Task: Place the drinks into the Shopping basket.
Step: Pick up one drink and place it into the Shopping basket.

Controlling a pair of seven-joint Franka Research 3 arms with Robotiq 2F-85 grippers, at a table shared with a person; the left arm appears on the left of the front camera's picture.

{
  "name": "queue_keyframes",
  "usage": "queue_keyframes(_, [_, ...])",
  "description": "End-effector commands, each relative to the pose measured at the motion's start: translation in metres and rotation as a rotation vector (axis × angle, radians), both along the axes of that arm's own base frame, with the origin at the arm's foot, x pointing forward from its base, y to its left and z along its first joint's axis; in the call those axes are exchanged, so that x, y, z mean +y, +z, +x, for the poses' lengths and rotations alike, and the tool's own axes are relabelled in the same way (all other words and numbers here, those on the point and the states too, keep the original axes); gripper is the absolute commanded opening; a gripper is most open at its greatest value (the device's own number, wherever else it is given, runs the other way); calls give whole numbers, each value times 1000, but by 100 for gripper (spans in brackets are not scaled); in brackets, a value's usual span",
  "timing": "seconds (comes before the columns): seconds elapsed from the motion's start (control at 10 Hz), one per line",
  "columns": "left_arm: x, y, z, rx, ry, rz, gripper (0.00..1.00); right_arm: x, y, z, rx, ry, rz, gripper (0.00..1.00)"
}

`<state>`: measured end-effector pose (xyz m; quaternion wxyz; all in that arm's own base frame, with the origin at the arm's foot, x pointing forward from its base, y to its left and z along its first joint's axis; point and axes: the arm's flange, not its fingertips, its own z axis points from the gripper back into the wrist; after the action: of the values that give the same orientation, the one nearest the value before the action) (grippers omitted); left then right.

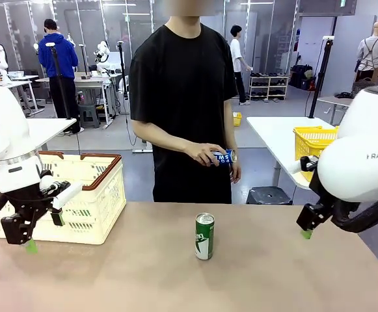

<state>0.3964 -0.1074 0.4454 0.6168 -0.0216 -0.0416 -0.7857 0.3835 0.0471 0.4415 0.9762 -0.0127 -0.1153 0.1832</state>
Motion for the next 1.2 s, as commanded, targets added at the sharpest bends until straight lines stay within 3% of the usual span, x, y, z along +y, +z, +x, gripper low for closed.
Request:
queue_keyframes(0.0, [-2,2,-1,-4,15,3,100,-2,-10,-2,-15,12,54,100])
queue_keyframes(0.5, [0,0,0,0,0,0,100,-3,-2,3,0,-22,31,100])
queue_keyframes(0.6, [-10,4,-5,-8,-36,-55,100,-3,-2,3,0,-22,31,100])
queue_keyframes(1.0, [-78,33,-13,-147,-80,-160,100,-3,-2,3,0,-22,31,100])
queue_keyframes(1.1, [-99,40,-8,-146,-82,-175,100,-3,-2,3,0,-22,31,100])
